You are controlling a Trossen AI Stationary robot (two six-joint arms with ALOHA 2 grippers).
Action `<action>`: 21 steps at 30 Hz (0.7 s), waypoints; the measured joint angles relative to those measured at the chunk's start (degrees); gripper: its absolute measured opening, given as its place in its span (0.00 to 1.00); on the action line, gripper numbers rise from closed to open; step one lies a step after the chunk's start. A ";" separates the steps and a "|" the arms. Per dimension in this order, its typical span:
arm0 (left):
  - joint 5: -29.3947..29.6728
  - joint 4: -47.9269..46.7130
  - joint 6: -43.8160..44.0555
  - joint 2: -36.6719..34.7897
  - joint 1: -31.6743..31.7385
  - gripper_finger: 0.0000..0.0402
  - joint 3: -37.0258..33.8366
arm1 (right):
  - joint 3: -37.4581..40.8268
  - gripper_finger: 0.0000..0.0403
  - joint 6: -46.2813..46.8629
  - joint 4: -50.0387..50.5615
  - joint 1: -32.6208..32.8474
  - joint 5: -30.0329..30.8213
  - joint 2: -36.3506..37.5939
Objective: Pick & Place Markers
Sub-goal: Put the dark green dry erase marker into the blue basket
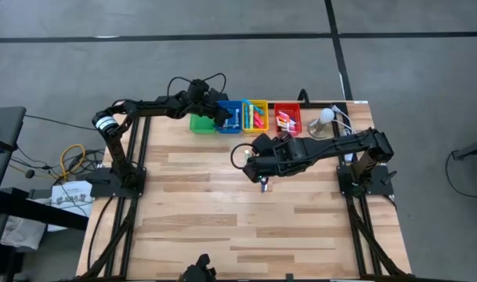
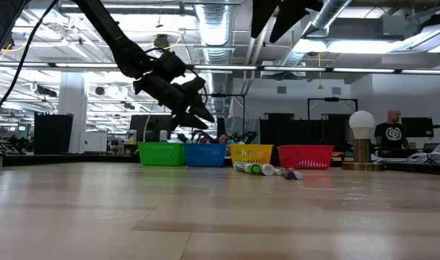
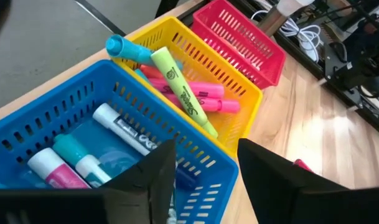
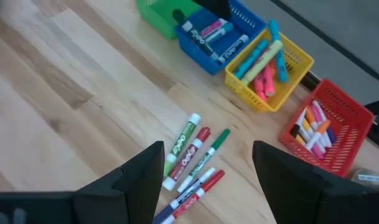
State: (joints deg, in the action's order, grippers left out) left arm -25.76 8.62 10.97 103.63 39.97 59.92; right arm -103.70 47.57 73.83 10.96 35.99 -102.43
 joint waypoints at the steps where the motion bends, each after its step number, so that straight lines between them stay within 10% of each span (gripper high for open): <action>1: 0.00 -0.24 -0.05 0.00 0.00 0.43 0.00 | 0.00 0.58 0.38 0.01 0.11 0.00 0.00; 11: 0.02 -4.03 -1.17 -5.45 0.00 0.43 -0.07 | 0.00 0.58 3.43 0.03 0.53 0.02 0.00; 21: 4.32 -28.12 -19.08 -20.64 -1.93 0.43 -3.49 | 0.00 0.58 3.44 0.25 0.29 0.29 0.00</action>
State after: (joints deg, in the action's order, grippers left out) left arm -21.44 -19.50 -8.10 83.00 38.04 56.43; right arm -103.70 51.01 74.08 11.25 36.28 -102.43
